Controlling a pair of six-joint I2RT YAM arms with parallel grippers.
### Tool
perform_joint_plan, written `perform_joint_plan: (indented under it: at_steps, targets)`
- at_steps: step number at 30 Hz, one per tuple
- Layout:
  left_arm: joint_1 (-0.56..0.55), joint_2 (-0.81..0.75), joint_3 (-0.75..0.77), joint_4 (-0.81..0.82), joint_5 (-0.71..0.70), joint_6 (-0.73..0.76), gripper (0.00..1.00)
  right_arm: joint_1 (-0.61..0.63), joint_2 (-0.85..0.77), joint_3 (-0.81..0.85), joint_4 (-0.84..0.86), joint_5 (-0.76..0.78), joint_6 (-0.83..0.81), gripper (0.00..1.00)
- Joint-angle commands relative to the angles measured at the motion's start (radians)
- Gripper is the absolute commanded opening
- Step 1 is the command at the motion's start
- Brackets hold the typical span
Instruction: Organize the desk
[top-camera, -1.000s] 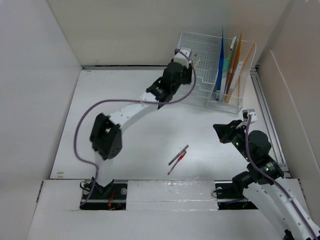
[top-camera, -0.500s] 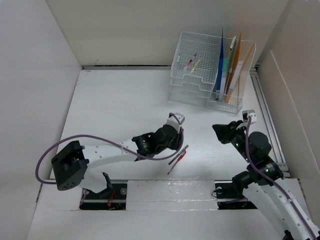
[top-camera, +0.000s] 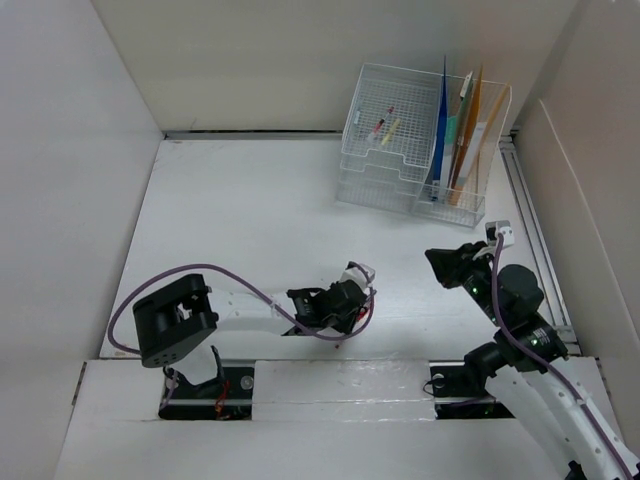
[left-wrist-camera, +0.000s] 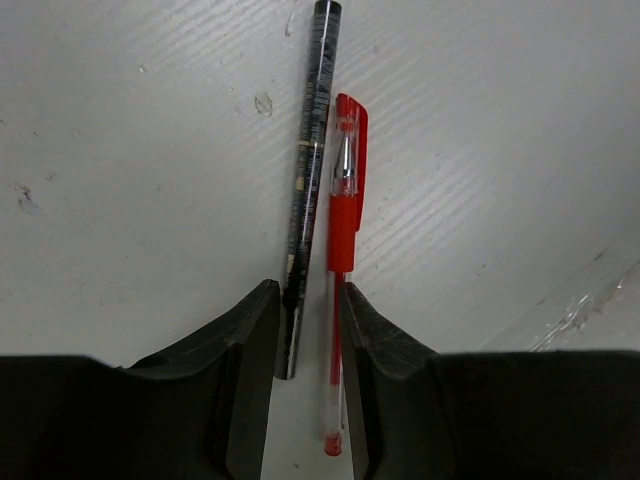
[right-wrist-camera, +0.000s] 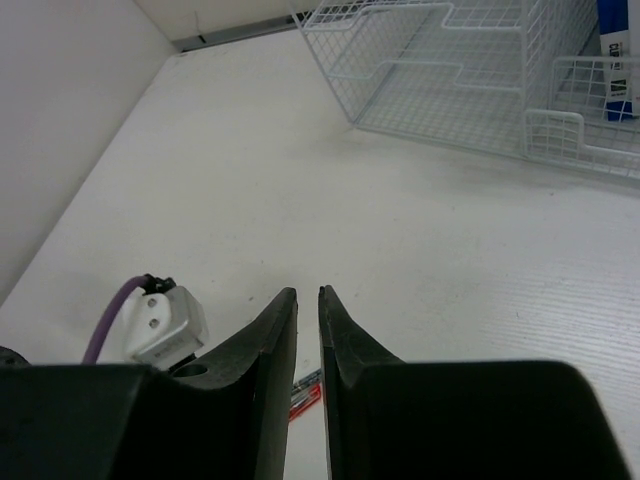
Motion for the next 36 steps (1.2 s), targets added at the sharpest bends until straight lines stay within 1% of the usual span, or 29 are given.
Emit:
perform_joint_plan:
  at_steps: [1,5,14,15,17,20,24,29,36]
  targets:
    - [-0.005,0.023,0.036,0.001,-0.042,-0.013,0.26,0.006,0.001,0.011,0.04,-0.007,-0.003,0.2]
    - [-0.005,0.055,0.047,-0.007,-0.06,-0.016,0.24,0.006,-0.002,0.019,0.036,-0.004,-0.006,0.19]
    - [-0.005,0.065,0.034,-0.001,-0.086,-0.017,0.22,0.006,0.012,0.016,0.046,-0.011,-0.003,0.18]
    - [-0.005,0.06,0.03,0.01,-0.085,-0.02,0.2,0.006,0.013,0.017,0.048,-0.013,-0.003,0.16]
    - [-0.005,0.051,0.03,0.015,-0.085,-0.016,0.18,0.006,0.016,0.017,0.049,-0.013,-0.003,0.16]
    - [-0.005,0.026,0.028,0.035,-0.079,-0.01,0.19,0.006,0.016,0.017,0.049,-0.014,-0.003,0.16]
    - [-0.005,-0.006,0.021,0.05,-0.085,-0.002,0.26,0.006,0.016,0.017,0.049,-0.016,0.0,0.16]
    - [-0.005,0.005,0.01,0.056,-0.093,-0.007,0.26,0.006,0.015,0.014,0.049,-0.016,0.0,0.16]
    - [-0.005,0.074,0.022,0.044,-0.105,-0.001,0.2,0.006,0.004,0.014,0.043,-0.014,0.002,0.16]
